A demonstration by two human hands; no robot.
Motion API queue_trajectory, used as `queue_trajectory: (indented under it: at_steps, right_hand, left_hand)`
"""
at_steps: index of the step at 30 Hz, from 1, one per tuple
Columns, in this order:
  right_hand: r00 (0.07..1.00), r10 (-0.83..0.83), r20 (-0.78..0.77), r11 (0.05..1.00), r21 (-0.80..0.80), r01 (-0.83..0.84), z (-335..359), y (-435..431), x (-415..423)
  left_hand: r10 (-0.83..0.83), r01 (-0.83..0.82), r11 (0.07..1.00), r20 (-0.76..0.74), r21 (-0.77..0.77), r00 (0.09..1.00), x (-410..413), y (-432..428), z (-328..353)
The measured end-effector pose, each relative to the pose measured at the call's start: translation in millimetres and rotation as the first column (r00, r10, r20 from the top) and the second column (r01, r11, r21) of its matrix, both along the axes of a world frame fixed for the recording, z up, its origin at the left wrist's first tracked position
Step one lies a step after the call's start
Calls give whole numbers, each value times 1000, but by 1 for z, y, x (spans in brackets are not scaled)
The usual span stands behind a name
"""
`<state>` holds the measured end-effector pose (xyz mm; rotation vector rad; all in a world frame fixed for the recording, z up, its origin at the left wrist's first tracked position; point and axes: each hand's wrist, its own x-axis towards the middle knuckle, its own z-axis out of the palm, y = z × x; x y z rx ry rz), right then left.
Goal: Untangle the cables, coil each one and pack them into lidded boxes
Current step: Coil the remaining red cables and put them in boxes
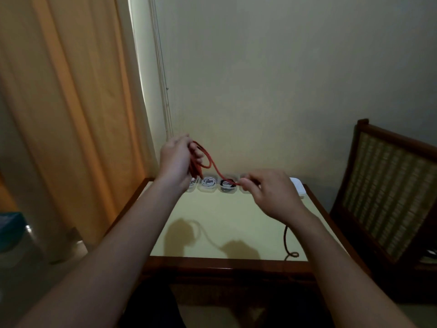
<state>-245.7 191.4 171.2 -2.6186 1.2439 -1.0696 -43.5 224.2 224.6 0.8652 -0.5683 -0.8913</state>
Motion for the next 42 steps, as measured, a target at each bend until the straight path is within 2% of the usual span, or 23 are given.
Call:
queue_trajectory:
  at_steps: [2,5,7,8,11,14,17,21,23,25,27,29,30,32,36,42]
  right_hand:
    - [997,61,-39,995,-75,-64,4,4,8]
    - [996,90,-5,975,-202,-89,12,7,17]
    - [990,128,61,967,-228,-111,17,8,19]
    - [982,150,112,966,-228,-122,19,9,19]
    - [940,175,292,968,-226,-109,25,12,18]
    - [896,83,436,989,-144,-21,26,13,16]
    - [856,-37,516,997,71,0,27,14,16]
    - [828,-25,559,942,290,-167,22,21,19]
    - [787,-5,616,916,319,-244,22,22,22]
    - [771,3,637,924,293,-246,22,21,24]
    - [781,7,624,947,247,-206,21,18,24]
    - [814,-2,581,964,219,-154,19,15,25]
    - [826,-7,563,967,214,-137,19,15,25]
    - [836,-14,549,967,220,-128,17,14,25]
    - [834,-14,552,965,227,-133,17,16,28]
    - [767,-9,642,925,296,-236,14,13,25]
  left_hand:
    - [-7,8,1000,264,-5,964,-14,3,-4]
    - [-48,47,999,583,17,811,-29,12,-12]
    - [-56,35,998,735,43,676,-34,17,-15]
    - [-96,67,995,752,69,653,-36,19,-16]
    - [-281,232,959,641,162,714,-42,23,-16]
    - [-462,440,885,400,151,792,-44,28,-12]
    - [-549,545,831,325,112,770,-44,31,-10]
    - [-630,643,765,224,15,744,-46,33,-9]
    - [-638,653,757,203,-9,742,-46,34,-7]
    - [-622,640,768,239,0,746,-46,33,-7]
    - [-542,573,819,388,43,746,-44,31,-10]
    - [-454,496,865,542,78,707,-42,29,-12]
    - [-438,481,873,566,82,698,-41,28,-13]
    - [-466,498,863,508,81,724,-41,27,-15]
    - [-584,597,802,248,30,773,-43,28,-19]
    - [-579,581,814,96,4,810,-36,23,-14]
